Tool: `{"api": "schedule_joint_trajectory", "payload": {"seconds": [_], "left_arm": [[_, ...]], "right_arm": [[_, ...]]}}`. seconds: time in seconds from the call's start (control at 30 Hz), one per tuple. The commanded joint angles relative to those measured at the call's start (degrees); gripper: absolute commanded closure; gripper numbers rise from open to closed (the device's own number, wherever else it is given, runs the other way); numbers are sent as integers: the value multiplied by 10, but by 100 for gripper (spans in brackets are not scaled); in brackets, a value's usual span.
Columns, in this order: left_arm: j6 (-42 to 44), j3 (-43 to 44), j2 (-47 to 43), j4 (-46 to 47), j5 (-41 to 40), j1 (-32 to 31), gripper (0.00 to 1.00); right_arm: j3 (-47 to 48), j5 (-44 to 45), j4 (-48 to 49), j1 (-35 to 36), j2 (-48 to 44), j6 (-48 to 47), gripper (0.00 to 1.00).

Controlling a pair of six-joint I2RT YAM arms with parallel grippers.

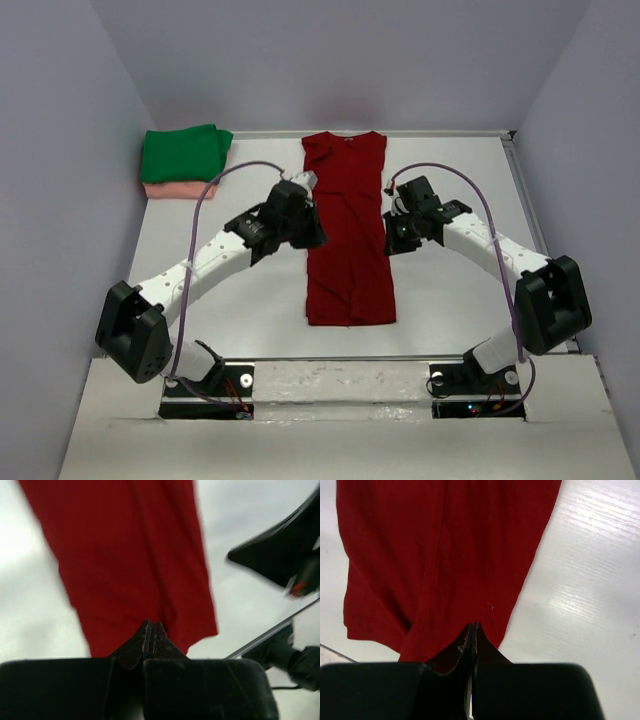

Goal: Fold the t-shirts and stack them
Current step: Fold the tshirt

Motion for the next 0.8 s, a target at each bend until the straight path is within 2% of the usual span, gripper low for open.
{"api": "schedule_joint_trajectory", "payload": {"seconds": [0.0,0.2,0.23,0.27,0.37,0.47,0.77], "left_arm": [[-95,-122,-46,8,6,-20,100],[-159,-224,-101,6,-13,-73,100],[-165,-230,-110,5,-13,-79,95],[-174,-237,-115,5,-15,-92,75],[-196,-249,-131,-22,-38,-112,56],[-223,-259,-145,-44,-45,-126,45],[-265,-300,-128,-63,-54,-152,46]], "right_arm": [[19,0,55,13,43,13,100],[51,6,60,34,91,21,100],[55,5,59,34,95,21,100],[59,8,57,41,97,20,100],[59,9,58,41,91,24,100],[52,9,56,46,81,27,100],[-2,57,43,46,28,65,100]]}}
